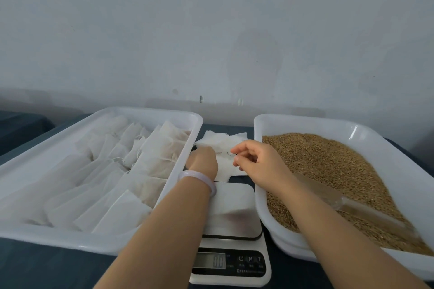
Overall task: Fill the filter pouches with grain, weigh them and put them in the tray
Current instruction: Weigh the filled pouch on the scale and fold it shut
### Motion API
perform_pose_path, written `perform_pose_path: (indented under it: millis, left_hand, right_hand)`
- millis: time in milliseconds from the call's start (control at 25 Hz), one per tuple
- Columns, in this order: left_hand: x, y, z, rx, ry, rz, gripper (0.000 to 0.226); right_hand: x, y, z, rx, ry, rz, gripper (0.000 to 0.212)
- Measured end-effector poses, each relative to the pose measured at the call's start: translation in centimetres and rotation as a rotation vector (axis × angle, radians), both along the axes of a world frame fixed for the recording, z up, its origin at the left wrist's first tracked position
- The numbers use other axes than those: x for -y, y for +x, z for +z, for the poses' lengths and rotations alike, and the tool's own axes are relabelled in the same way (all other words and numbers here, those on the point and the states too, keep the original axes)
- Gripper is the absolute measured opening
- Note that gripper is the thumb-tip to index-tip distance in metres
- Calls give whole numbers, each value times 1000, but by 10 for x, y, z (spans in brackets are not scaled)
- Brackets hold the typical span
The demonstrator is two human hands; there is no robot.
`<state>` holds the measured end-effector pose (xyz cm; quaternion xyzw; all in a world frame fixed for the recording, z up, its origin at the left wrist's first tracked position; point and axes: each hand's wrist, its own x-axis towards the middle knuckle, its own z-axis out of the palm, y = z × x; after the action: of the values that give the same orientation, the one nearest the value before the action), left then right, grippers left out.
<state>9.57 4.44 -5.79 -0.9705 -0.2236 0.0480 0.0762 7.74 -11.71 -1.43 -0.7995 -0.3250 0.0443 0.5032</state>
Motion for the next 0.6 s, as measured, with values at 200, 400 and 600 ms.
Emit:
perform_pose_path:
  millis: [200,400,600]
  left_hand:
    - [12,-8,27,293,-53,-33,18]
    - [14,-17,89,808,-374,-177,31]
    - [8,-66,105,791,-1124,-432,31]
  right_hand:
    - [0,1,0,-19,18,3,17]
    - [0,7,1,-41,123,-64,15]
    - [2,7,9,-119,287,-134,44]
